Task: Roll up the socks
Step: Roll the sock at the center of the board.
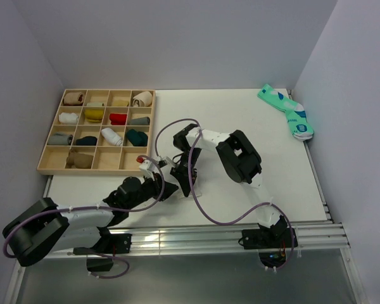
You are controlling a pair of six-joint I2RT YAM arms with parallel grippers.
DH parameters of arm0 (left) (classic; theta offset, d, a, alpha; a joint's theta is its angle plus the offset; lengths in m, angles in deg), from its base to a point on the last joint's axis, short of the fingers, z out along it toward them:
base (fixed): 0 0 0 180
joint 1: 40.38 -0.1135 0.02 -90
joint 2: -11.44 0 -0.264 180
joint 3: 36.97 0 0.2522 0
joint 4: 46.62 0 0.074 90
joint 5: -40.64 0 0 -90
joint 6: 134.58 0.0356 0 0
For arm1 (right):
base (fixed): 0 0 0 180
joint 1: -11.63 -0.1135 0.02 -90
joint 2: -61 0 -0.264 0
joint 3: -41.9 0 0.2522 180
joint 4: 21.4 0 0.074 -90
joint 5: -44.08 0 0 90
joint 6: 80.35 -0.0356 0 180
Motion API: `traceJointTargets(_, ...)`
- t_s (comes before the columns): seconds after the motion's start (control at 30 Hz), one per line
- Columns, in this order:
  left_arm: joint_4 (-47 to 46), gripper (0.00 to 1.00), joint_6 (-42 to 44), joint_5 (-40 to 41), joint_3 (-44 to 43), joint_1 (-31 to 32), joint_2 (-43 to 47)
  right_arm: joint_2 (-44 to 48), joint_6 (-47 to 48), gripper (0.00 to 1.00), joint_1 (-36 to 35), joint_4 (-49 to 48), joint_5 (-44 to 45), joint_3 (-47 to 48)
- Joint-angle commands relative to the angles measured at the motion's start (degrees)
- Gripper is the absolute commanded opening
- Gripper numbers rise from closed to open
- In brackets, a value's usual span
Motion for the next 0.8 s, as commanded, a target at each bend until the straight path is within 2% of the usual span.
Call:
traceJointTargets(0.0, -4.56, 0.23, 4.56, -6.11, -3.63, 0.35, -2.92, -0.34, -0.41, 0.18, 0.25, 3.36, -1.27, 1.02)
traceJointTargets(0.1, -3.32, 0.24, 5.70, -7.78, -3.99, 0.35, -4.77, -0.25, -0.50, 0.18, 0.34, 3.71, -1.18, 1.19)
traceJointTargets(0.33, -4.64, 0.33, 6.14, -10.33, -3.37, 0.35, -7.49, -0.34, 0.47, 0.17, 0.34, 5.03, -1.88, 1.19)
traceJointTargets(0.77, -10.79, 0.37, 5.70, -10.78, -4.33, 0.35, -16.46, -0.25, 1.17, 0.17, 0.43, 6.52, -1.62, 1.19)
